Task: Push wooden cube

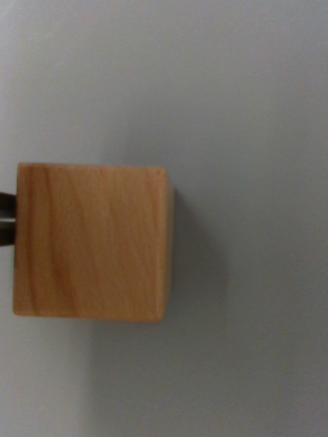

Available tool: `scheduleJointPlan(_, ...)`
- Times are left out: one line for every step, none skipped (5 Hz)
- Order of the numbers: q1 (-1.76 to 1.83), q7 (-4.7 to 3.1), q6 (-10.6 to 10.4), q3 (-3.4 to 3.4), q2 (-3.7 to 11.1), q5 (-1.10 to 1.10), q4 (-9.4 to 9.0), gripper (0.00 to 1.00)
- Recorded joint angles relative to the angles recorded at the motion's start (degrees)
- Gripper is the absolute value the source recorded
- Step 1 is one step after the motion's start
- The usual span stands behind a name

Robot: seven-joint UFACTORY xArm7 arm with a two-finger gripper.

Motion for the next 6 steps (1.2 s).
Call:
scheduleJointPlan(0.00, 0.02, 1.0, -0.01, 1.59, -0.03, 2.61, 1.00)
scheduleJointPlan(0.00, 0.02, 1.0, -0.01, 1.59, -0.03, 2.61, 1.00)
scheduleJointPlan(0.00, 0.04, 2.0, -0.03, 3.14, -0.06, 5.17, 1.00)
scheduleJointPlan(0.00, 0.04, 2.0, -0.03, 3.14, -0.06, 5.17, 1.00)
scheduleJointPlan(0.01, 0.06, 3.1, -0.04, 4.80, -0.09, 7.88, 1.00)
scheduleJointPlan(0.01, 0.06, 3.1, -0.04, 4.80, -0.09, 7.88, 1.00)
